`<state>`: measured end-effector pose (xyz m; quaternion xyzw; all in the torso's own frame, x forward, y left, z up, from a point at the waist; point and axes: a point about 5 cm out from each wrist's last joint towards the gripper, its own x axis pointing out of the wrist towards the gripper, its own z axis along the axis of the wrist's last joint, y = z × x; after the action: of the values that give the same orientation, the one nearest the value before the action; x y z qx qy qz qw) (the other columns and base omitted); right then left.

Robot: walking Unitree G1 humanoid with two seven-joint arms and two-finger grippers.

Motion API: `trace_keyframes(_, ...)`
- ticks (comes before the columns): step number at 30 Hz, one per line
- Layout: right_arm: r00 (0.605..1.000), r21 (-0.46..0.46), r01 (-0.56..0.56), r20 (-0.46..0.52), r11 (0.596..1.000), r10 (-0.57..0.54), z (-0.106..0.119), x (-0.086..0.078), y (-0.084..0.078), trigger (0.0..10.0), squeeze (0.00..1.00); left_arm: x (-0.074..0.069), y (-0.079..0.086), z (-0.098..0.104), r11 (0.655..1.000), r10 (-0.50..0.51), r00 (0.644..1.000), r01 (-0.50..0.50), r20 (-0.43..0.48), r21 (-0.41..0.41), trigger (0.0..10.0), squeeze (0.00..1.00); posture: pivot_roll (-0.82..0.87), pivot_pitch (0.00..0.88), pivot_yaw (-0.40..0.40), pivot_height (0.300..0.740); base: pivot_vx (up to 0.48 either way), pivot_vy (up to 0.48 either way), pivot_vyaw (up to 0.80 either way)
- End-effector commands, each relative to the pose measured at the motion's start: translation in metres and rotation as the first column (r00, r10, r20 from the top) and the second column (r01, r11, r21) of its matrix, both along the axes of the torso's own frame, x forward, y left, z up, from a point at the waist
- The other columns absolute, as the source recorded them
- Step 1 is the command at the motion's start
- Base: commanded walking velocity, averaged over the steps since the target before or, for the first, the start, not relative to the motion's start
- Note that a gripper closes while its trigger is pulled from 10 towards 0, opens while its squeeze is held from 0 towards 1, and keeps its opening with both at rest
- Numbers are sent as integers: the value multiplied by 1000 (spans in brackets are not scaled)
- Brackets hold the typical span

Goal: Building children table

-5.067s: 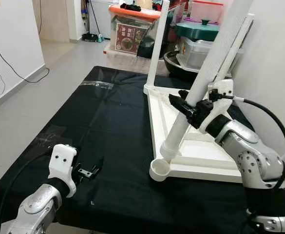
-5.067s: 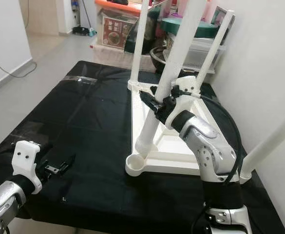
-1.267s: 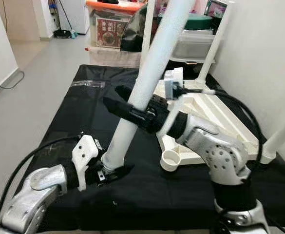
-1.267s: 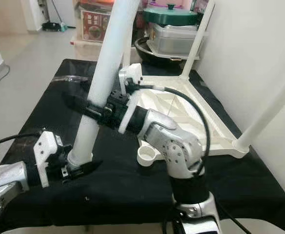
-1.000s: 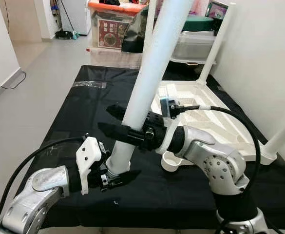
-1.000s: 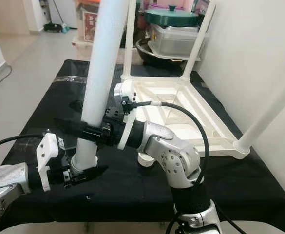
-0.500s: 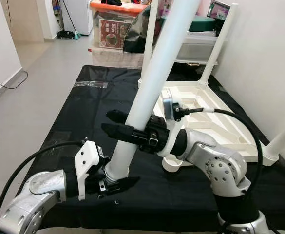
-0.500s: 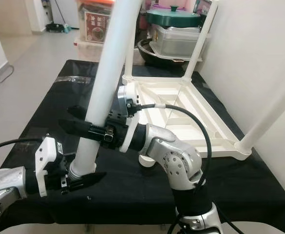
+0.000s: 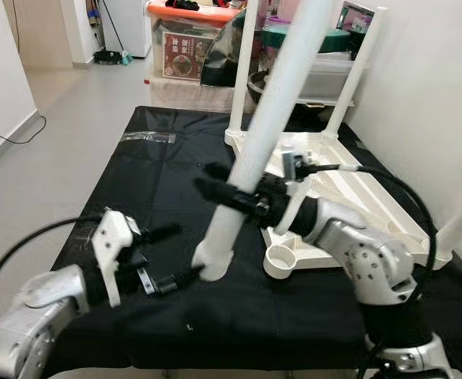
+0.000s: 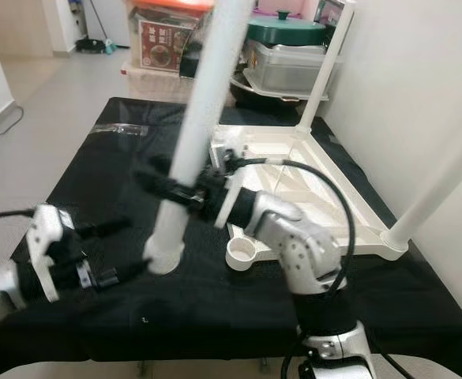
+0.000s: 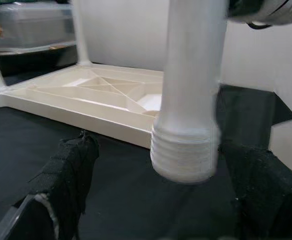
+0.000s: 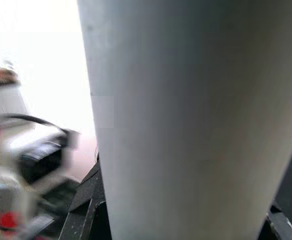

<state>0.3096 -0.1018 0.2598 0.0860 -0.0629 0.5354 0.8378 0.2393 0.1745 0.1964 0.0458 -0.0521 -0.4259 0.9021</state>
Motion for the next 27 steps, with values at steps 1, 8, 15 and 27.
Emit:
trace_keyframes(1, 984, -28, 173, 50, 984, -172, 5, 15, -29, 0, 0, -6, 7, 0, 999, 44, 999, -45, -23, -25, 10000, 1000, 103, 0, -121, 740, 0, 0, 0)
trace_keyframes(8, 949, -154, 309, 114, 938, -294, -8, 21, -51, 0, 0, -13, 32, -20, 955, 297, 954, -296, -44, 26, 10000, 0, 111, 0, -131, 740, 0, 0, 0)
trace_keyframes(15, 927, -220, 367, 161, 904, -338, -24, 18, -52, 0, 0, -11, 37, -27, 916, 402, 914, -402, -60, 18, 10000, 0, 111, 0, -123, 740, 0, 0, 0)
trace_keyframes(27, 886, -304, 450, 270, 840, -377, -54, 17, -43, 0, 0, -9, 37, -30, 869, 493, 867, -495, -67, -2, 10000, 0, 120, 0, -120, 740, 0, 0, 0)
